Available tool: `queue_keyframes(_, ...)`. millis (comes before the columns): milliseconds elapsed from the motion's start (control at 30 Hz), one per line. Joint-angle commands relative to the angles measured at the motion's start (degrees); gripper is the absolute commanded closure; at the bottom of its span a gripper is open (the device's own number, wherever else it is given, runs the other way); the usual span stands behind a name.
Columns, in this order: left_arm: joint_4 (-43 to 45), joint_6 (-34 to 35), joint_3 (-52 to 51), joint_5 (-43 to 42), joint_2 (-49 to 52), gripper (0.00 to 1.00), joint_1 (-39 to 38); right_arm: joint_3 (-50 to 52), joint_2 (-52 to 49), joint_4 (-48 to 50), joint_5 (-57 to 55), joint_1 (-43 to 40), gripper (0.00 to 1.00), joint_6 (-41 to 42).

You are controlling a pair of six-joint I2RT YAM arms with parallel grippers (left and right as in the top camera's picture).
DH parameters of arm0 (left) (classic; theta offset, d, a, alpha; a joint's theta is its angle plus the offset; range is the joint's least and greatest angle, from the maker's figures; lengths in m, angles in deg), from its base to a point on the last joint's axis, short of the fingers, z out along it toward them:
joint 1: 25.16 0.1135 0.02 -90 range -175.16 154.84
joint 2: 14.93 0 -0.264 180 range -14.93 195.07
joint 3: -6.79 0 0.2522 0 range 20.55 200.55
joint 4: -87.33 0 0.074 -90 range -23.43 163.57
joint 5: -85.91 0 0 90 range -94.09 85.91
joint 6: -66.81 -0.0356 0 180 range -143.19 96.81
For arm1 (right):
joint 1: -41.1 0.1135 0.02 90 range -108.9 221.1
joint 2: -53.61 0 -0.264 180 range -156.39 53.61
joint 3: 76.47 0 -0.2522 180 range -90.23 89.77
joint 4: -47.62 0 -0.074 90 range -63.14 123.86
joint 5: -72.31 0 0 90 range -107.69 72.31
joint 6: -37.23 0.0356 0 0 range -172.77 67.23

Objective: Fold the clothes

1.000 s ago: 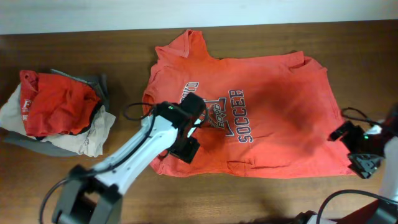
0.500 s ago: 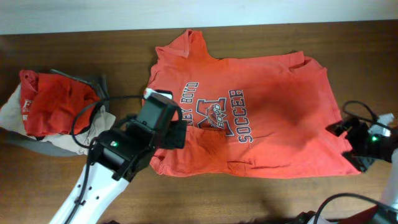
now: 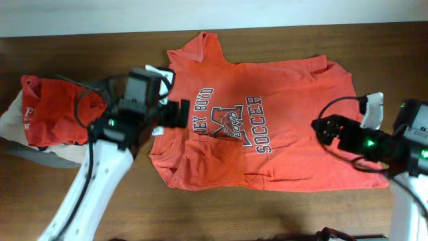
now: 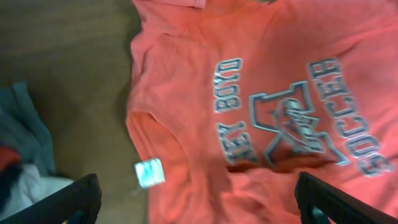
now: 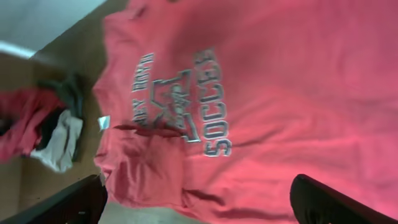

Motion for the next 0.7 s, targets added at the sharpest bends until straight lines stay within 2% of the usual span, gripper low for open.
queue_keyframes(0,-0.3,-12.1,5.4,-4.0,8.1,0.01,1.3,0.3,2.6,0.3,0.7,3.4,0.01,-1.0)
queue_keyframes(467,2.3,-27.2,37.5,-1.8,40.6,0.01,-0.2,0.3,3.8,-2.7,-2.2,6.0,0.01,-0.5)
queue_keyframes(667,12.9,-32.1,39.7,-1.6,49.2,0.02,-1.4,0.3,3.8,-5.1,-5.2,6.0,0.01,-0.6)
